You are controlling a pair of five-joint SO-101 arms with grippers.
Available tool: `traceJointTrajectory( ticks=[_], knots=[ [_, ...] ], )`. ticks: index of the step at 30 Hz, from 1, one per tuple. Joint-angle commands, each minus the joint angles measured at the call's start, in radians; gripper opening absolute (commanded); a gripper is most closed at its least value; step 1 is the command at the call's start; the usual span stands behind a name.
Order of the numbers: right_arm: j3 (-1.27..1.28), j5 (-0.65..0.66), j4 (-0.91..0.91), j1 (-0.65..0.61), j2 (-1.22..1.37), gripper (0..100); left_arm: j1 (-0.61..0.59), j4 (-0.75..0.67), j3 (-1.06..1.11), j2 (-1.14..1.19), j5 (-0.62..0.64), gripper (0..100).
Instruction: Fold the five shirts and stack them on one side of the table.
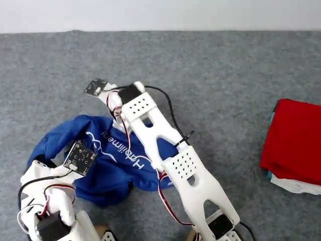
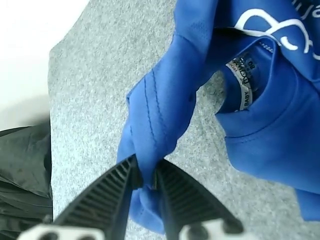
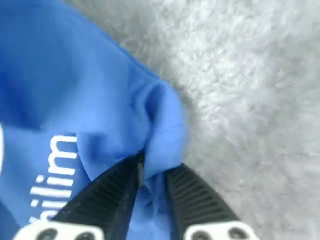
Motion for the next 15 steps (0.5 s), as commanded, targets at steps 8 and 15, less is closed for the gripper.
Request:
traceJointTrajectory(
  ticks=[8,15],
  knots=[
    [-0.305,0.037,0.134,0.068,-0.154,1.1,0.002,-0.064,-0.079,-0.008,-0.008,1],
    [-0.276,0.038,0.134,0.11,-0.309,4.4,0.002,-0.192,-0.147,-0.006,-0.006,1]
  ],
)
